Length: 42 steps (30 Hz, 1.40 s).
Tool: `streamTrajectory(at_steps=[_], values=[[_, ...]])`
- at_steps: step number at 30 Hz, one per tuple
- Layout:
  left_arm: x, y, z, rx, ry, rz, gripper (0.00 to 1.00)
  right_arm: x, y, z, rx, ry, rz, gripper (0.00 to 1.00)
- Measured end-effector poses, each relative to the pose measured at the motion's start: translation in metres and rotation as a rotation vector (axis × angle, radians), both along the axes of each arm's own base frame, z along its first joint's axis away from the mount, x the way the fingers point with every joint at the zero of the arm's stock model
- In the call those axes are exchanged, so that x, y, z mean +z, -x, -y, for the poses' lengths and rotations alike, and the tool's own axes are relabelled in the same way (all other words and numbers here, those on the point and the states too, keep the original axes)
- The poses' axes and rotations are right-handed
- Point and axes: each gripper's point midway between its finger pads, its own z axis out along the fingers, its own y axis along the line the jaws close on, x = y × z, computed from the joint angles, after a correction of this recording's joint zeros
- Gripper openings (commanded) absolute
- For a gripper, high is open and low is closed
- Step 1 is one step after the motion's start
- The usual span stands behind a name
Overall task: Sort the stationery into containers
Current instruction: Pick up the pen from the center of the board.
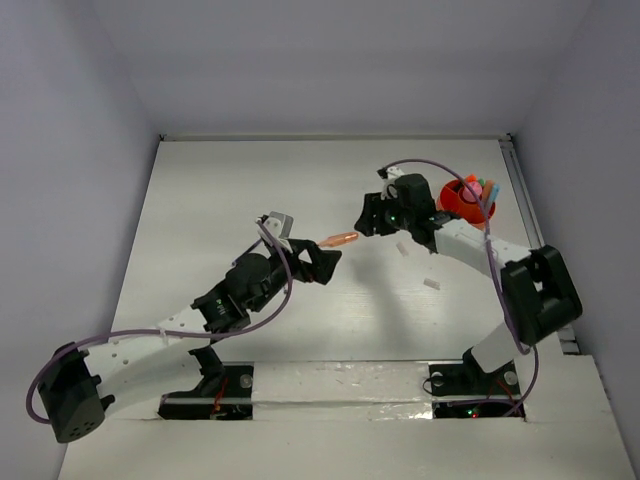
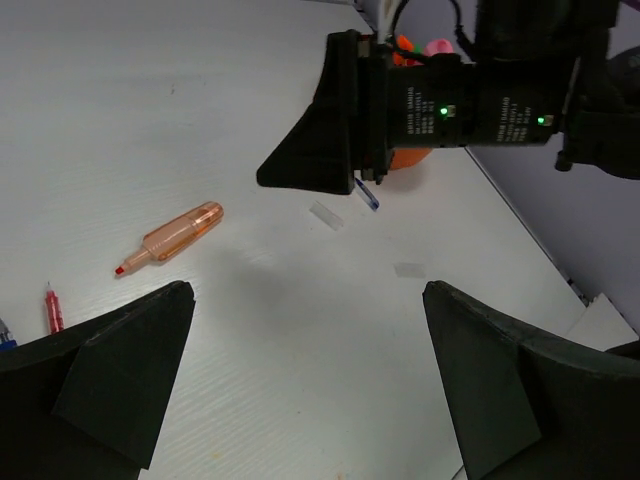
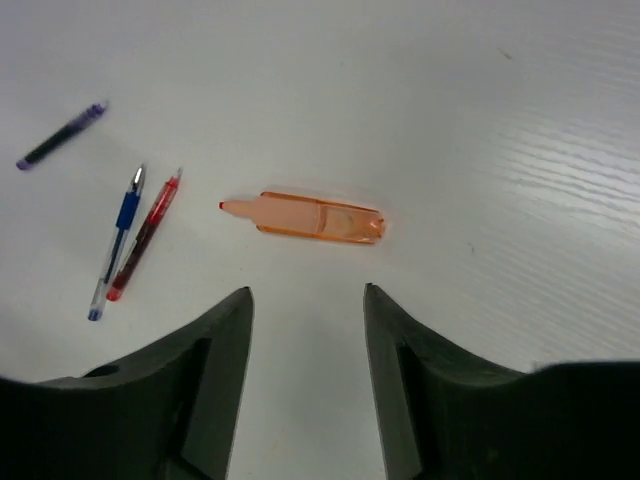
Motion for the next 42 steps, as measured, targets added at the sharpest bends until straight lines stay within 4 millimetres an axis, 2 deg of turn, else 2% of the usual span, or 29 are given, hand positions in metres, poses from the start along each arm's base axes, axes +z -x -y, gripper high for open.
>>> streamTrajectory(at_steps=[1, 2, 4, 8, 12, 16, 19, 26, 29, 36, 42], values=[[0.001, 0.0, -0.003, 0.007, 0.002, 0.0, 0.99, -0.007, -0.001, -0.008, 0.049, 0.018, -0.024, 0.67], [0.003, 0.0, -0.005, 0.014, 0.006, 0.0, 0.99, -0.012, -0.002, -0.012, 0.095, 0.044, -0.032, 0.79], [0.008, 0.0, -0.011, 0.028, 0.02, 0.005, 0.99, -0.018, -0.007, -0.015, 0.171, 0.1, -0.021, 0.89], [0.014, -0.002, -0.019, 0.052, 0.039, 0.007, 0.99, -0.028, -0.012, -0.013, 0.322, 0.233, 0.008, 0.94], [0.007, -0.003, -0.023, 0.062, 0.023, -0.02, 0.99, -0.044, -0.024, -0.019, 0.467, 0.323, 0.012, 1.0], [0.003, -0.004, -0.026, 0.067, 0.014, -0.032, 0.99, -0.073, -0.021, -0.021, 0.58, 0.369, -0.056, 1.0], [0.005, -0.005, -0.028, 0.069, 0.022, -0.034, 0.99, -0.092, -0.008, -0.017, 0.631, 0.382, -0.123, 1.0], [0.005, -0.006, -0.029, 0.062, 0.038, -0.048, 0.99, -0.093, -0.019, -0.026, 0.651, 0.374, -0.109, 1.0], [0.005, -0.006, -0.028, 0.058, 0.045, -0.053, 0.99, -0.094, -0.02, -0.032, 0.657, 0.373, -0.094, 0.95], [0.004, -0.006, -0.032, 0.064, 0.06, -0.061, 0.99, -0.095, -0.013, -0.051, 0.679, 0.366, -0.075, 0.76], [-0.005, -0.001, -0.035, 0.059, 0.064, -0.076, 0.99, -0.098, -0.009, -0.062, 0.662, 0.404, -0.062, 0.69]])
